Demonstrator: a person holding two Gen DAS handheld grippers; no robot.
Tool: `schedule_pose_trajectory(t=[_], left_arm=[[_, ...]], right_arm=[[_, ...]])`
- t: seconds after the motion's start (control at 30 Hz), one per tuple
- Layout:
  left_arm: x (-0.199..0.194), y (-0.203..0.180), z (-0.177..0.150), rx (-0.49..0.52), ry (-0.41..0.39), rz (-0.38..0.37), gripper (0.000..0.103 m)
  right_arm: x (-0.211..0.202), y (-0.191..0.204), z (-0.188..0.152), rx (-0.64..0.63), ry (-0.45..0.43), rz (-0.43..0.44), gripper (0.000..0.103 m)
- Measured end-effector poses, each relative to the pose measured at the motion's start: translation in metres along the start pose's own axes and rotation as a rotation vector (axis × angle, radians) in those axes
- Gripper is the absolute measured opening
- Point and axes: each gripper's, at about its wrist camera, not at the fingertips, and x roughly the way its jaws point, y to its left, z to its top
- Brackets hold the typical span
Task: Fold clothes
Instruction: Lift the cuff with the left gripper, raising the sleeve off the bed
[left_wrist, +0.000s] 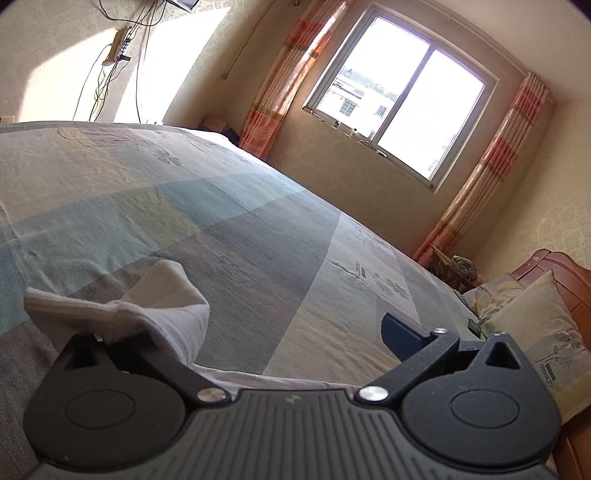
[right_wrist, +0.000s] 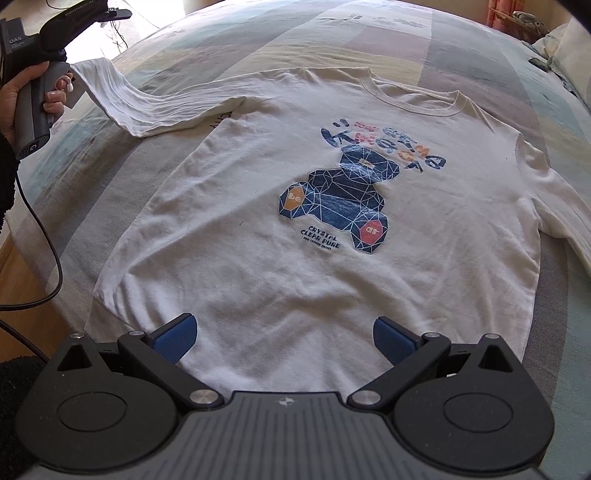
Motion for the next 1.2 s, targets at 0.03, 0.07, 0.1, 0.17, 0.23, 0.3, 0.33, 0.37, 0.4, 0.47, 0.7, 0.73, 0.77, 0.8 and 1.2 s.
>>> schedule_pose_trajectory(t=[0.03, 0.07, 0.1, 0.17, 0.23, 0.3, 0.33, 0.37, 0.4, 0.47, 0.7, 0.73, 0.77, 0.8, 1.2], left_arm=[[0.001, -0.010, 0.001, 0.013, 0.000, -0.011, 0.102], [0.002, -0.019, 0.002, 0.025, 0.000, -0.023, 0.102], [0.003, -0.027, 0.002, 0.037, 0.001, -0.035, 0.102], [0.005, -0.044, 0.002, 0.060, 0.003, -0.059, 0.102], [0.007, -0.062, 0.000, 0.085, 0.007, -0.087, 0.102], [0.009, -0.079, -0.002, 0.104, 0.015, -0.115, 0.102], [0.010, -0.087, -0.003, 0.110, 0.019, -0.126, 0.102], [0.011, -0.094, -0.004, 0.113, 0.023, -0.138, 0.102], [0.011, -0.102, -0.006, 0.115, 0.026, -0.150, 0.102], [0.013, -0.114, -0.010, 0.119, 0.035, -0.170, 0.102], [0.021, -0.154, -0.021, 0.152, 0.073, -0.231, 0.102], [0.022, -0.160, -0.022, 0.158, 0.081, -0.238, 0.102], [0.023, -0.165, -0.023, 0.161, 0.087, -0.245, 0.102], [0.024, -0.170, -0.023, 0.164, 0.094, -0.253, 0.102], [0.049, -0.226, -0.034, 0.236, 0.228, -0.318, 0.102]], right_arm=[[-0.001, -0.002, -0.002, -0.002, 0.000, -0.005, 0.103], [-0.002, -0.004, -0.003, -0.003, -0.001, -0.010, 0.103], [-0.004, -0.006, -0.005, -0.003, -0.005, -0.013, 0.103], [-0.006, -0.012, -0.007, 0.009, -0.015, -0.010, 0.103], [-0.009, -0.018, -0.009, 0.023, -0.023, -0.008, 0.103], [-0.011, -0.024, -0.011, 0.041, -0.031, -0.011, 0.103], [-0.012, -0.027, -0.012, 0.049, -0.035, -0.012, 0.103], [-0.013, -0.030, -0.014, 0.054, -0.039, -0.012, 0.103], [-0.014, -0.032, -0.015, 0.058, -0.043, -0.011, 0.103], [-0.016, -0.037, -0.018, 0.063, -0.047, -0.009, 0.103], [-0.022, -0.047, -0.028, 0.074, -0.058, -0.008, 0.103], [-0.022, -0.048, -0.029, 0.077, -0.059, -0.007, 0.103], [-0.022, -0.048, -0.030, 0.079, -0.060, -0.006, 0.103], [-0.022, -0.049, -0.031, 0.082, -0.061, -0.005, 0.103], [-0.022, -0.053, -0.036, 0.101, -0.071, 0.002, 0.103]])
